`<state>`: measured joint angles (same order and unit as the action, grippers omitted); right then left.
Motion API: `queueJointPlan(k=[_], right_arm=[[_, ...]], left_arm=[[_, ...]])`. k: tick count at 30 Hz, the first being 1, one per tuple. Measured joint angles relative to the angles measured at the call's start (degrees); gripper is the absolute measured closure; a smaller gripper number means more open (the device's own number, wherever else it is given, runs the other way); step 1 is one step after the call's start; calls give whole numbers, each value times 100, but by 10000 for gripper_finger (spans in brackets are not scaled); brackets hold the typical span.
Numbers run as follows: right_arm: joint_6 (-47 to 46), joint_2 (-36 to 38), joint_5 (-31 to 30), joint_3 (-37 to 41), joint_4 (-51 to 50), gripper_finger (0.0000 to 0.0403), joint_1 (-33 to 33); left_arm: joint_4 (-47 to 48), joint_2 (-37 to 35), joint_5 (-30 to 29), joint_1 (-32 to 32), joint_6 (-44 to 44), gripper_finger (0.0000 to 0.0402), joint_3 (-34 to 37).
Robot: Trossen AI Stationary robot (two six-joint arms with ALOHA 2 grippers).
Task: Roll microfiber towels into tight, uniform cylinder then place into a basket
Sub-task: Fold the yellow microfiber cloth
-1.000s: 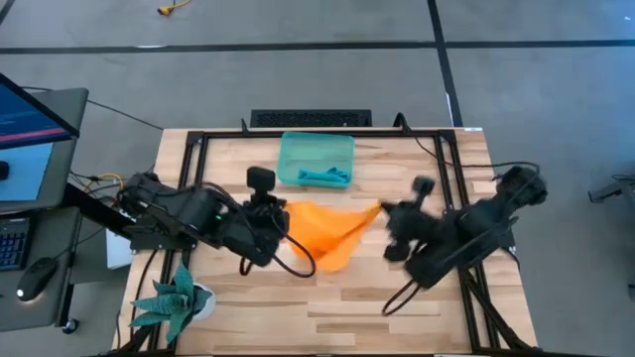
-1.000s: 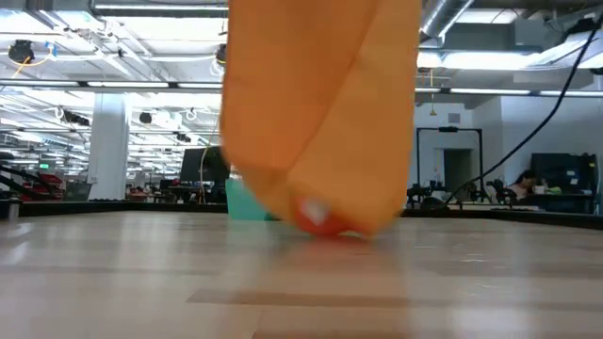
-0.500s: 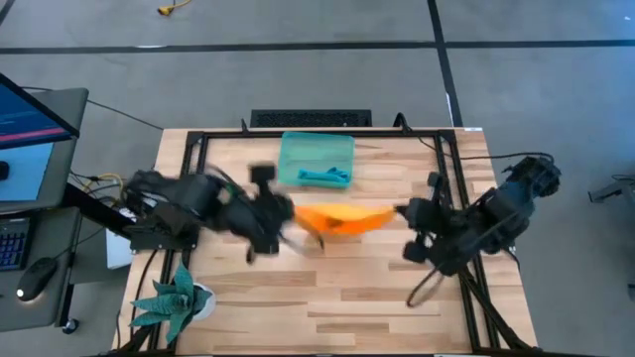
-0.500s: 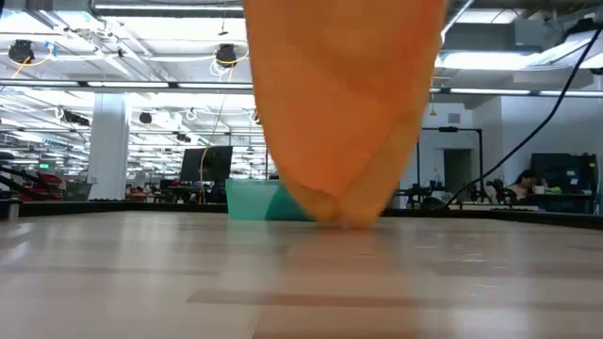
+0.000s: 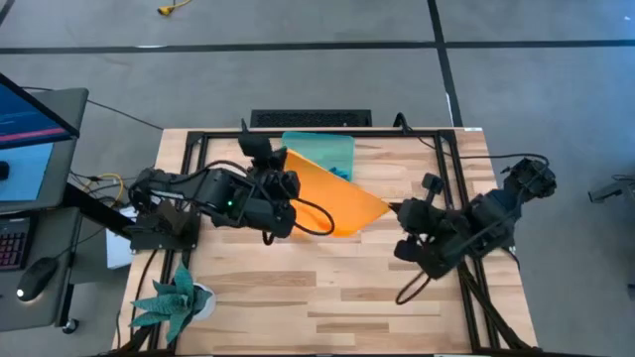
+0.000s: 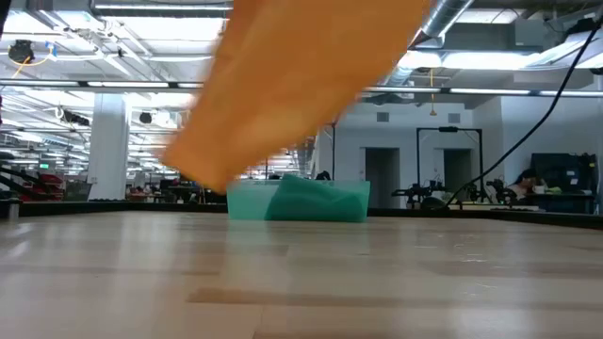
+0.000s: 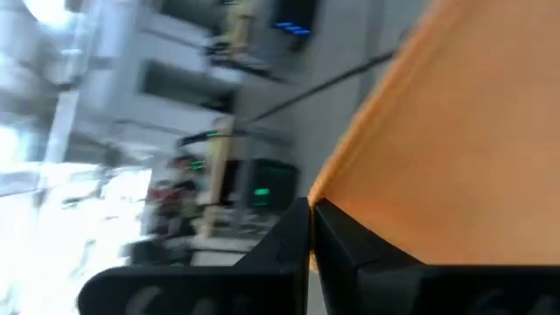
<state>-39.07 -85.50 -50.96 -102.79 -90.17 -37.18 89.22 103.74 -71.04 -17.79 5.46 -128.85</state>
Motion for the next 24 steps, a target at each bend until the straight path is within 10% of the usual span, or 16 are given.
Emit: queueJointPlan(k=[6,16,24], right_arm=[[-133,97,-669,-10,2,397,-92],[43,86,285,-4,11,396,-473],[-393,86,306,-6,364,396,-1130]], left_arm=[[98,567,1217,-564,849,401,41],[86,851,-597,-1089,1024,401,-62],[64,823,1480,-1366,-565,401,-619]])
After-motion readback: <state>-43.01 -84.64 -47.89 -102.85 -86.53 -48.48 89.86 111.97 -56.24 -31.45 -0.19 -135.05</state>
